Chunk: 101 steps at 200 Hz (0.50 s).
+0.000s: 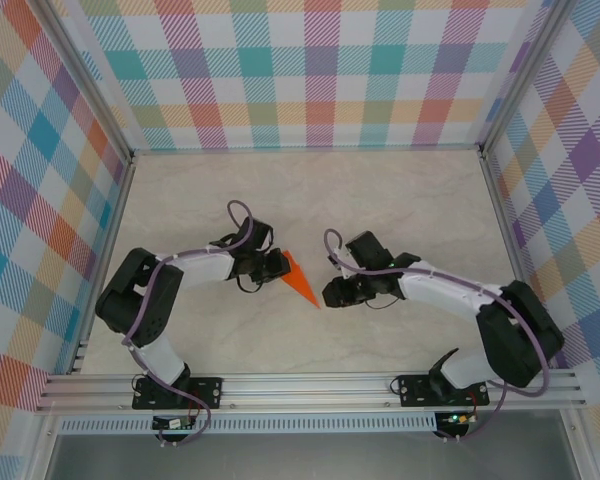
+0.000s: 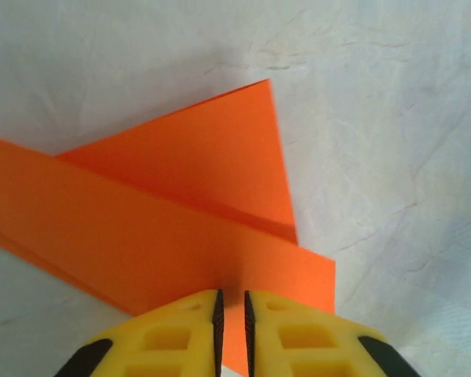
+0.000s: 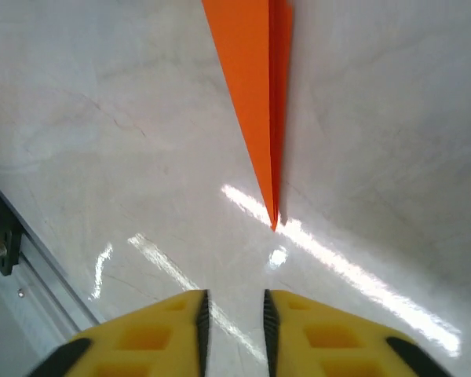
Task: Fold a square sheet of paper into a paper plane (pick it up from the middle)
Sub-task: Fold the wing for the fifth time at the center of the table, then turn over a paper plane at the center of the table.
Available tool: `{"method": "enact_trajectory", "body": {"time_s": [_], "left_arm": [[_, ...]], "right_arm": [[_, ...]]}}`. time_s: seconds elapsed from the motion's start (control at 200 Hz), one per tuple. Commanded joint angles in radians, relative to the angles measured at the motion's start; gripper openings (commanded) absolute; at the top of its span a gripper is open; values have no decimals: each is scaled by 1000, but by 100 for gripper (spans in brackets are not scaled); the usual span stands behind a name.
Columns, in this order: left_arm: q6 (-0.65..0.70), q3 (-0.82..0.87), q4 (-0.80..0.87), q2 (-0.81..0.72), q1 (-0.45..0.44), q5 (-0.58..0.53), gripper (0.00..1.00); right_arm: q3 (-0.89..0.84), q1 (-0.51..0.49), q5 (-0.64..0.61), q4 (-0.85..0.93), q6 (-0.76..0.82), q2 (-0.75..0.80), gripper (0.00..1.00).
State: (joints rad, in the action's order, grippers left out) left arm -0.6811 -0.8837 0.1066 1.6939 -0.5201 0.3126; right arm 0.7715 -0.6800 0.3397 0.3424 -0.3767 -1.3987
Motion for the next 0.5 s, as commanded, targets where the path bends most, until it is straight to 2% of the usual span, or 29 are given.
{"method": "enact_trajectory", "body": {"time_s": [0.0, 0.045, 0.105, 0.25, 0.325, 0.365, 0.5], "left_arm": [[28, -84, 162, -88, -19, -66, 29], [21, -114, 234, -103, -32, -101, 39], [4, -154, 306, -114, -54, -159, 49], [-54, -285, 525, -82, -136, -352, 69], [-90, -362, 626, -37, -187, -463, 76], [-101, -401, 664, -8, -211, -509, 79], [-112, -547, 780, 132, -258, -575, 83]], "right_arm": [[48, 15, -148, 50, -77, 39, 46], [56, 19, -183, 52, -83, 46, 58], [58, 24, -242, 39, -100, 56, 66], [36, 64, -318, -11, -170, 64, 86], [19, 78, -369, -32, -199, 61, 97], [10, 86, -386, -40, -210, 58, 100], [-14, 108, -449, -39, -236, 40, 100]]}}
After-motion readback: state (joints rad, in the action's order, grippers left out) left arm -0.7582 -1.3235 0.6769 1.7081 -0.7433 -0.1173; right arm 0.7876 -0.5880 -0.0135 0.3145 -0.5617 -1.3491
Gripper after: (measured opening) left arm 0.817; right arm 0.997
